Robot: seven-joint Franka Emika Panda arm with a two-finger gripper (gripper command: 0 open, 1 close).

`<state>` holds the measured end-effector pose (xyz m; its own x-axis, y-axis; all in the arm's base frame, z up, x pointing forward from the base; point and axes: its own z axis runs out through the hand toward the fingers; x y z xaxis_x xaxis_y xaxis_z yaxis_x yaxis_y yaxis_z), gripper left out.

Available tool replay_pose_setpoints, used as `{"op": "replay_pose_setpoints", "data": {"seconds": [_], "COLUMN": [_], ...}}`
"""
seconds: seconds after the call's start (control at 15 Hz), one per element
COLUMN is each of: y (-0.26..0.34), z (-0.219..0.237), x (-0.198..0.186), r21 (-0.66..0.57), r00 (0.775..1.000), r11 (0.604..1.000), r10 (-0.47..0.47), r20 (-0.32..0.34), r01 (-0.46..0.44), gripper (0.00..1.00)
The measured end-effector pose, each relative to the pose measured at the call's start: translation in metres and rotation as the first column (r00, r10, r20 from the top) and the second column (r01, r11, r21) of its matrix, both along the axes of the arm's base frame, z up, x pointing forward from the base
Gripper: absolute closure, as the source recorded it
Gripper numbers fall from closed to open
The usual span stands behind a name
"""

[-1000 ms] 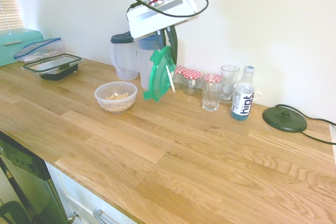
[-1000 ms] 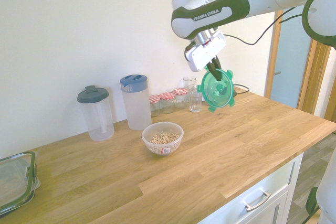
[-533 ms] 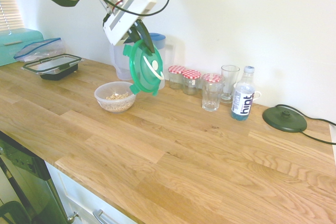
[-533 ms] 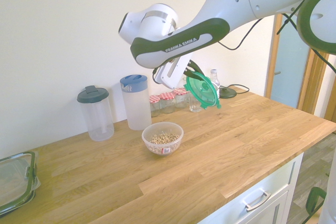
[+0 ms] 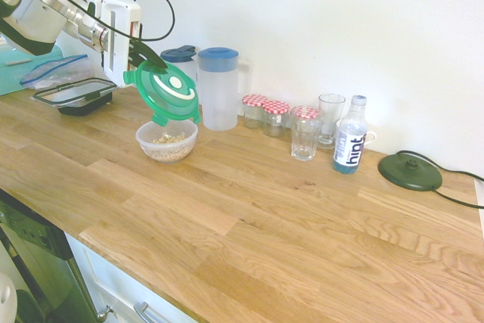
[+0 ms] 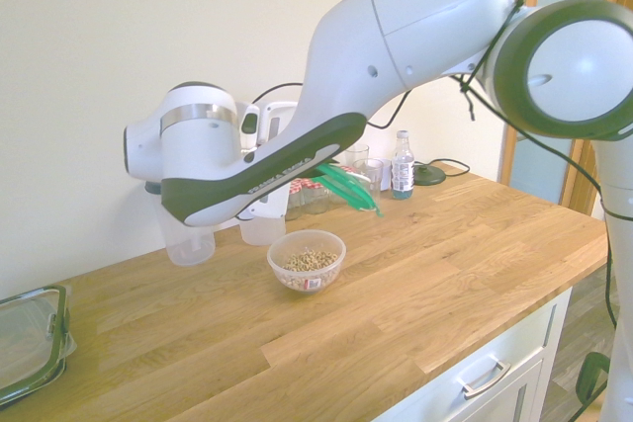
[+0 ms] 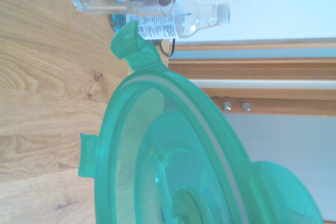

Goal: Cover the lid of food container

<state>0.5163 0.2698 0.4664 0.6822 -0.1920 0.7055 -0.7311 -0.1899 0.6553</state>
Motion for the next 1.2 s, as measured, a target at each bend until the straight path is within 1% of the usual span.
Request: {"op": "replay_pose_setpoints", "data": {"seconds": [0.33,0.6,0.8,1.2], "y": [0.041,0.045,0.041,0.045], "z": [-0.051,-0.070,-0.087,-0.099], "x": [0.007,0.016,0.021,0.020], "r21": [-0.121,-0.197,-0.220,-0.231], "r00": [0.999,1.000,1.000,1.000], "r11": [0.992,0.980,0.976,0.973], "r10": [0.024,0.003,-0.006,-0.003], "r20": [0.021,0.028,0.020,0.008], "r01": [-0.021,0.003,0.011,0.005], "gripper": [1.00,1.00,1.00,1.00]}}
